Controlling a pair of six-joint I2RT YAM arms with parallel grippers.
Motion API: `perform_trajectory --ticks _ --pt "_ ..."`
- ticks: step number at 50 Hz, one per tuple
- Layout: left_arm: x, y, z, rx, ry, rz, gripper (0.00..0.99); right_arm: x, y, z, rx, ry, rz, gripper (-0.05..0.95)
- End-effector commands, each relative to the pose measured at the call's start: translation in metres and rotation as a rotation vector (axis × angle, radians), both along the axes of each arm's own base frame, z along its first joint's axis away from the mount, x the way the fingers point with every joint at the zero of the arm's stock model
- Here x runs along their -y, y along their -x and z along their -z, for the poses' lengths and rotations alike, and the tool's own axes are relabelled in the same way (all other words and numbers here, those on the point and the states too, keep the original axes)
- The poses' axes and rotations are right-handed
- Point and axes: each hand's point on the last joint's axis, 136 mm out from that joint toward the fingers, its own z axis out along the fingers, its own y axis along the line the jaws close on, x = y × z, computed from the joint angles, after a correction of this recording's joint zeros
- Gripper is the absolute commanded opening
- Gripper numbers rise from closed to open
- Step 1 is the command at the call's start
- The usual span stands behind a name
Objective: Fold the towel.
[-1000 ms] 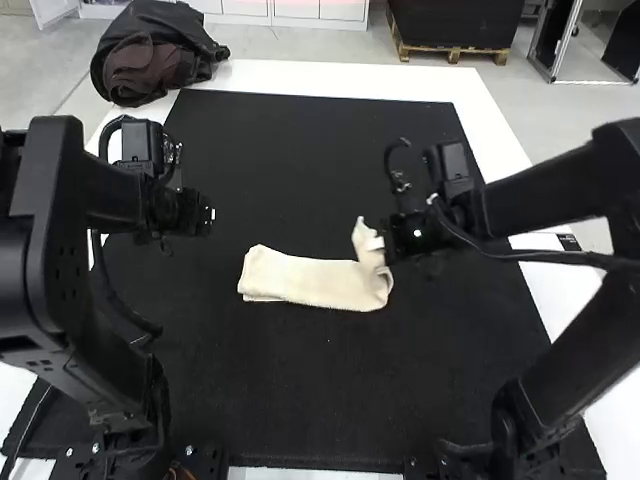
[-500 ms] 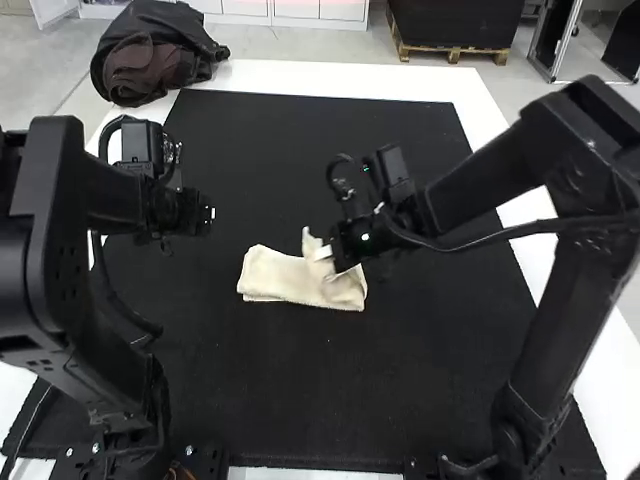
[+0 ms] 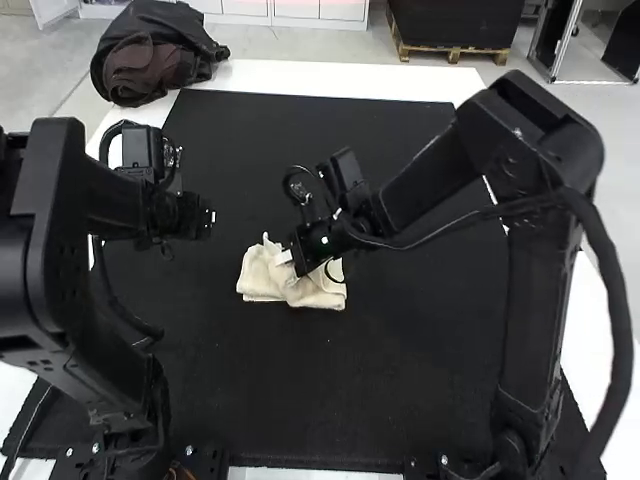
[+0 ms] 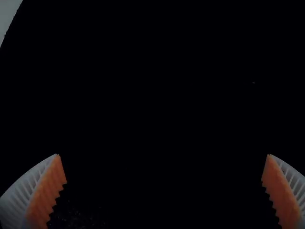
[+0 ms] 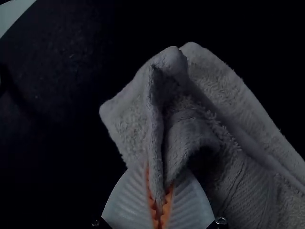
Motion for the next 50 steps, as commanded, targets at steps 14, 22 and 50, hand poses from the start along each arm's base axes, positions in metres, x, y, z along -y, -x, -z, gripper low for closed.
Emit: perform_trajectory --ticks 14,22,50 --pt "-0.002 0.000 0.001 0.005 0.006 -0.003 0.966 -0.035 -0.009 -0.016 0.026 -0.057 -0.035 -0.02" --pt "-0.002 0.000 0.001 0.005 0.005 -0.002 0.964 -0.039 -0.009 -0.016 0.014 -0.064 -0.032 -0.02" --pt "-0.001 -0.002 -0.001 0.014 0.005 0.002 0.964 -0.032 -0.030 -0.063 0.056 -0.179 0.015 0.60"
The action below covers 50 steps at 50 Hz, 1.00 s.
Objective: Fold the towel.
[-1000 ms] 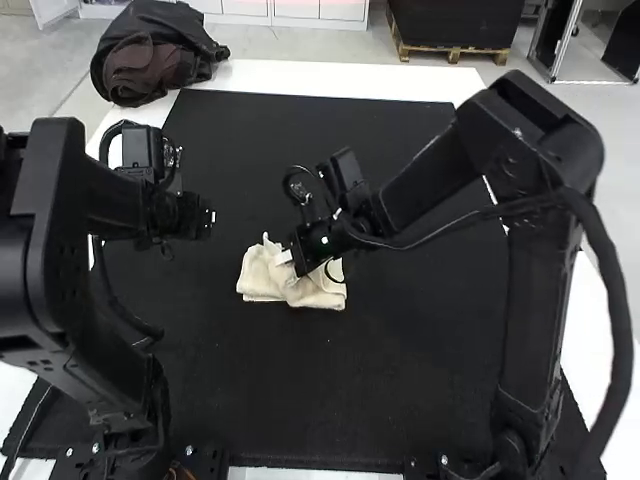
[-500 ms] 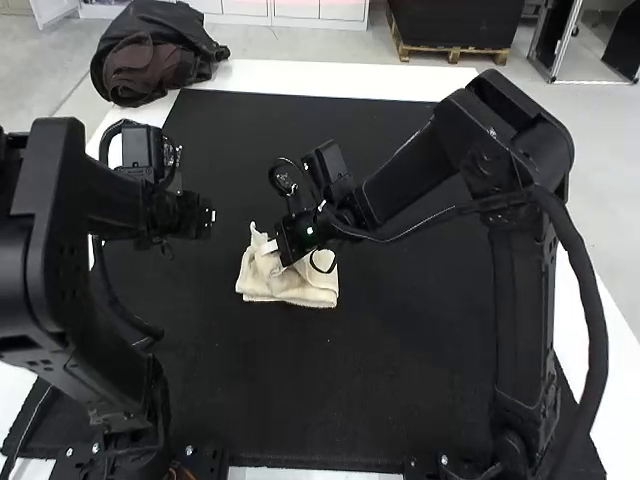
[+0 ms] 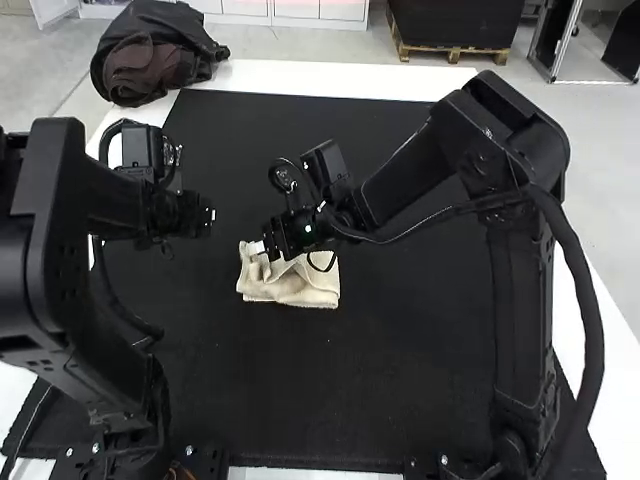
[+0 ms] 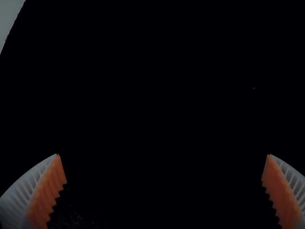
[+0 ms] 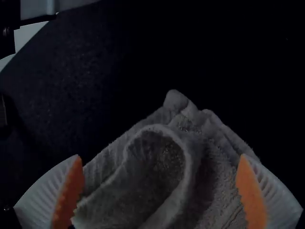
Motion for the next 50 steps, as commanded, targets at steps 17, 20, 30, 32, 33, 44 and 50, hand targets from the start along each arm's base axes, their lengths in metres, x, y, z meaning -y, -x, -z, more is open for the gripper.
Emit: perform_trajectory --ticks 17,20,30,32,33,44,50 --pt "-0.001 0.000 0.001 0.005 0.006 0.004 0.964 0.042 -0.038 -0.064 0.046 -0.152 0.115 -0.02" --pt "-0.001 -0.001 0.001 0.008 0.007 0.003 0.964 0.046 -0.035 -0.056 0.030 -0.138 0.120 -0.02" --pt "-0.002 -0.002 -0.001 0.017 0.003 0.000 0.964 0.054 -0.023 -0.034 -0.007 -0.098 0.116 -0.02" --pt "-0.002 -0.002 -0.001 0.015 0.003 0.001 0.964 0.055 -0.021 -0.030 -0.013 -0.092 0.116 -0.02" --pt "-0.002 -0.002 -0.001 0.017 0.003 0.001 0.964 0.056 -0.019 -0.028 -0.015 -0.087 0.113 -0.02" --pt "-0.002 -0.002 -0.002 0.018 0.005 0.000 0.964 0.061 -0.008 -0.010 -0.036 -0.055 0.106 -0.02" --pt "-0.002 -0.002 -0.002 0.018 0.005 0.000 0.964 0.064 -0.002 -0.001 -0.048 -0.038 0.103 -0.02"
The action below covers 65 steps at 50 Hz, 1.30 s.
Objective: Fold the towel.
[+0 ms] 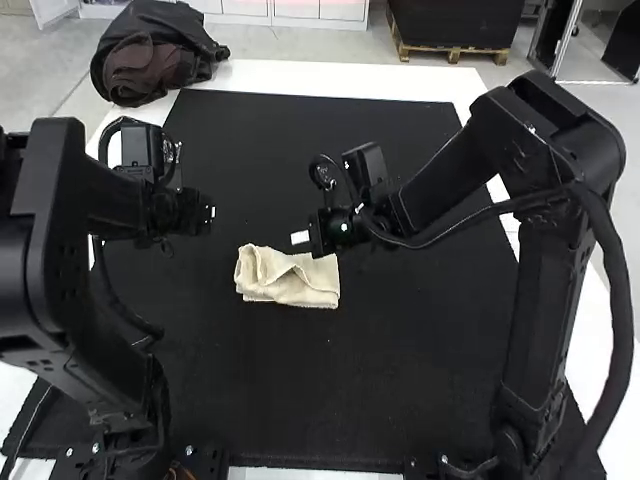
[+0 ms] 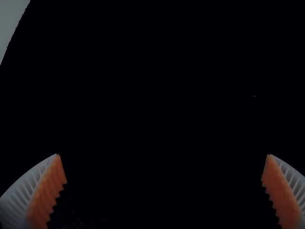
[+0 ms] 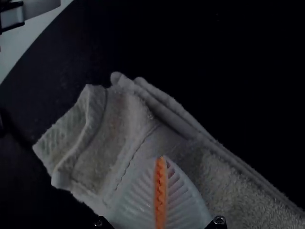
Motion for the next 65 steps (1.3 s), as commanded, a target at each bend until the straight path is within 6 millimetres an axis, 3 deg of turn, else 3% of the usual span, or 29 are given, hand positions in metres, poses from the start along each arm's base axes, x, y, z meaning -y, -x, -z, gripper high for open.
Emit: perform_trajectory --ticks 1,10,25,49,59,65 --pt "-0.002 0.001 0.003 -0.003 0.009 0.000 0.964 -0.004 0.009 0.000 0.008 -0.002 -0.026 -0.02" --pt "-0.001 0.001 0.002 -0.001 0.009 0.001 0.964 -0.005 0.018 0.013 -0.006 0.021 -0.048 -0.02" --pt "-0.001 0.001 0.002 -0.001 0.013 0.002 0.964 -0.024 0.037 0.031 -0.025 0.037 -0.105 -0.02" --pt "0.001 -0.001 0.000 0.007 0.027 0.010 0.964 -0.040 0.037 0.056 -0.036 0.045 -0.130 -0.02" --pt "0.000 -0.005 -0.010 0.024 0.024 0.010 0.964 -0.039 0.034 0.051 -0.025 0.033 -0.123 -0.02" --pt "-0.001 -0.013 -0.029 0.057 0.018 0.010 0.964 -0.038 0.030 0.017 0.017 -0.007 -0.114 -0.02"
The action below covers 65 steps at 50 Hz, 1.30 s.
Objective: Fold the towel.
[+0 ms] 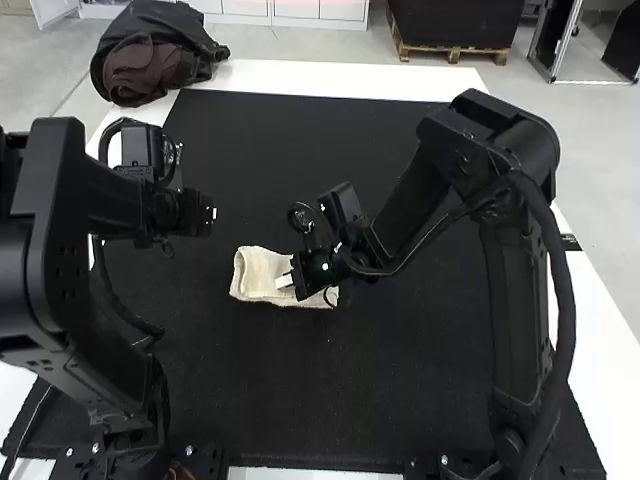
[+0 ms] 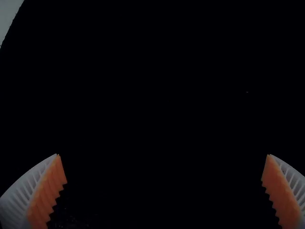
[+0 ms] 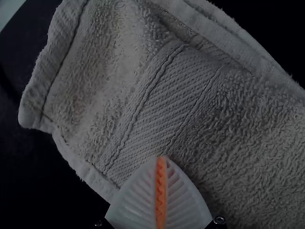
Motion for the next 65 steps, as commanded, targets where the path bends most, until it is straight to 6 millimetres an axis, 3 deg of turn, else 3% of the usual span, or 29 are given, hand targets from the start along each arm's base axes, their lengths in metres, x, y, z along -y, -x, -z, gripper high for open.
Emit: perform_trajectory --ticks 1,11,17,21,27,30,35,41,47,56,65 --pt "-0.006 -0.018 -0.039 0.090 -0.001 -0.008 0.964 -0.006 -0.009 -0.054 0.080 -0.082 -0.002 -0.02" --pt "-0.008 -0.033 -0.101 0.178 0.008 -0.020 0.964 0.009 -0.037 -0.151 0.167 -0.190 0.066 -0.02" --pt "-0.007 -0.039 -0.150 0.252 0.015 -0.027 0.964 0.038 -0.060 -0.223 0.245 -0.266 0.146 -0.02" --pt "-0.004 -0.040 -0.177 0.292 0.039 -0.035 0.964 0.066 -0.074 -0.269 0.314 -0.312 0.200 -0.02" --pt "-0.001 -0.034 -0.212 0.355 0.039 -0.022 0.964 0.126 -0.090 -0.335 0.435 -0.382 0.325 -0.02" --pt "0.003 -0.029 -0.229 0.391 0.039 -0.009 0.964 0.160 -0.087 -0.370 0.492 -0.431 0.384 -0.02" --pt "0.020 -0.017 -0.259 0.465 0.049 0.042 0.964 0.207 -0.073 -0.410 0.569 -0.489 0.466 -0.02" --pt "0.048 0.005 -0.289 0.552 0.066 0.123 0.964 0.246 -0.039 -0.441 0.638 -0.574 0.518 -0.02" --pt "0.067 0.032 -0.306 0.625 0.093 0.178 0.964 0.270 -0.002 -0.446 0.678 -0.648 0.538 -0.02" --pt "0.087 0.069 -0.317 0.743 0.116 0.241 0.956 0.284 0.050 -0.445 0.764 -0.700 0.539 -0.02" --pt "0.086 0.109 -0.322 0.869 0.110 0.239 0.956 0.280 0.115 -0.450 0.875 -0.756 0.487 -0.02"
